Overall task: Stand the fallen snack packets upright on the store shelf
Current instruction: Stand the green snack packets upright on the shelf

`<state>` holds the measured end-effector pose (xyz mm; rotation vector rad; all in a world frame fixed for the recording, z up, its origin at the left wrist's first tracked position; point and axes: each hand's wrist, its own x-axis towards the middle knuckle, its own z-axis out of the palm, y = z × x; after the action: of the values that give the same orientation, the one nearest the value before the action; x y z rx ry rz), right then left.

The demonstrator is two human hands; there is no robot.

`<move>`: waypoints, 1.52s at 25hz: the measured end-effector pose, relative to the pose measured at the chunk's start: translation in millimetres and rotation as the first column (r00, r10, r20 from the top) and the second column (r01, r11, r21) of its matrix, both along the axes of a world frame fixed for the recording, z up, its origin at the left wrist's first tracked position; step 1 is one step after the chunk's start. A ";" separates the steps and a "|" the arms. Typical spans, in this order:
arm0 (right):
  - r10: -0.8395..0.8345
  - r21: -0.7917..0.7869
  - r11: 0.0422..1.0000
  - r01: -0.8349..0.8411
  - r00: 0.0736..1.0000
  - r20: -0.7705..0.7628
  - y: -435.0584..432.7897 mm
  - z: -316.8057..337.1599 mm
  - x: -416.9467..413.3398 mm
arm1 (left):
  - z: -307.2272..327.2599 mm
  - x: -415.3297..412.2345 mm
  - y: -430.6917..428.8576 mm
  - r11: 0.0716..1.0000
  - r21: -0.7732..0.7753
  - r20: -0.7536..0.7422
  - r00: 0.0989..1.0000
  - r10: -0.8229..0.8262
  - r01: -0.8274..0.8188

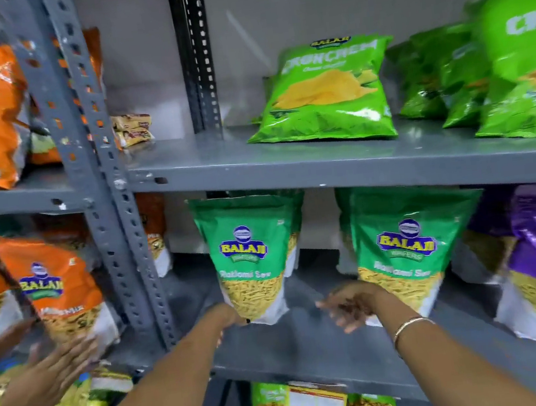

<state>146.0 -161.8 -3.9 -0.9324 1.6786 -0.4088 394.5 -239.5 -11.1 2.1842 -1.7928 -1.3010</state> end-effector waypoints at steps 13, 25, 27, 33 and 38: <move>-0.275 -0.556 0.760 0.337 0.941 0.195 -11.7 -37.4 123.8 | -43.5 35.0 -27.5 0.919 -0.379 -0.324 0.915 -0.242 0.109; -0.258 -0.438 0.860 0.261 0.964 0.067 46.7 -25.1 140.9 | -29.5 58.9 34.4 0.877 -0.433 -0.250 0.908 -0.337 0.207; -0.255 -0.446 0.854 0.267 0.963 0.087 47.9 -25.5 140.4 | -29.7 59.6 37.3 0.884 -0.424 -0.268 0.905 -0.331 0.198; -0.302 -0.408 0.867 0.286 0.953 0.026 50.6 -30.7 126.5 | -15.2 54.0 35.1 0.897 -0.092 0.031 0.901 -0.432 0.433; -0.514 -0.393 0.819 0.417 0.839 -0.181 84.7 -24.1 56.4 | 12.2 -1.1 58.1 0.726 0.347 0.123 0.738 -0.663 0.594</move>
<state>202.4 -77.0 -28.1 -0.8350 2.1525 -0.9672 393.5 -181.5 1.1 1.9735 -2.7960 -1.5288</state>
